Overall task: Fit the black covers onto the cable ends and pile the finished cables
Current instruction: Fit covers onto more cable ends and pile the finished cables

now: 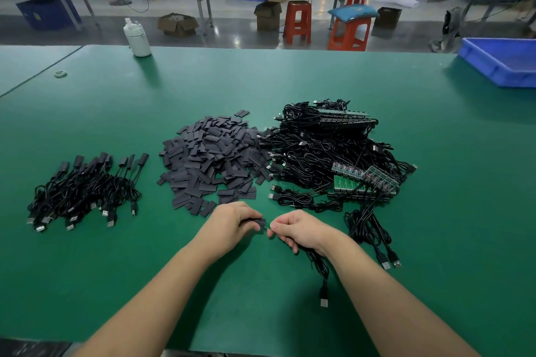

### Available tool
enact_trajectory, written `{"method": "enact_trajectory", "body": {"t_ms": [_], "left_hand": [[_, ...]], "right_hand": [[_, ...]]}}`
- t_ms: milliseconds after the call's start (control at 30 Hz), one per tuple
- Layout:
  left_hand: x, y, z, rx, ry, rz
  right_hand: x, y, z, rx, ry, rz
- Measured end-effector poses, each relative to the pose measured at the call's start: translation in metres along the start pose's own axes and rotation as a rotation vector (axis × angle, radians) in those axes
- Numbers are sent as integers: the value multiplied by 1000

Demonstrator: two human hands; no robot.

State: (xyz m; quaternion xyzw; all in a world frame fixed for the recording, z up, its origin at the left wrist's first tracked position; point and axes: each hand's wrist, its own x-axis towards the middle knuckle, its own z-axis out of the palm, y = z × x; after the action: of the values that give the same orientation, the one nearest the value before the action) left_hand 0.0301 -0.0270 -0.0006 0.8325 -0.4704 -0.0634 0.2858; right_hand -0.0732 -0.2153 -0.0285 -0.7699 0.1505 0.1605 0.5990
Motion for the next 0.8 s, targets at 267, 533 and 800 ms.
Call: {"method": "enact_trajectory", "body": {"t_ms": [267, 533, 800], "left_hand": [[6, 10, 5, 21, -87, 78], [2, 10, 11, 44, -134, 58], [4, 2, 6, -9, -242, -136]], "right_hand": [[-2, -2, 2, 18, 11, -34], [-3, -3, 1, 107, 1, -20], [-1, -11, 3, 106, -12, 51]]}}
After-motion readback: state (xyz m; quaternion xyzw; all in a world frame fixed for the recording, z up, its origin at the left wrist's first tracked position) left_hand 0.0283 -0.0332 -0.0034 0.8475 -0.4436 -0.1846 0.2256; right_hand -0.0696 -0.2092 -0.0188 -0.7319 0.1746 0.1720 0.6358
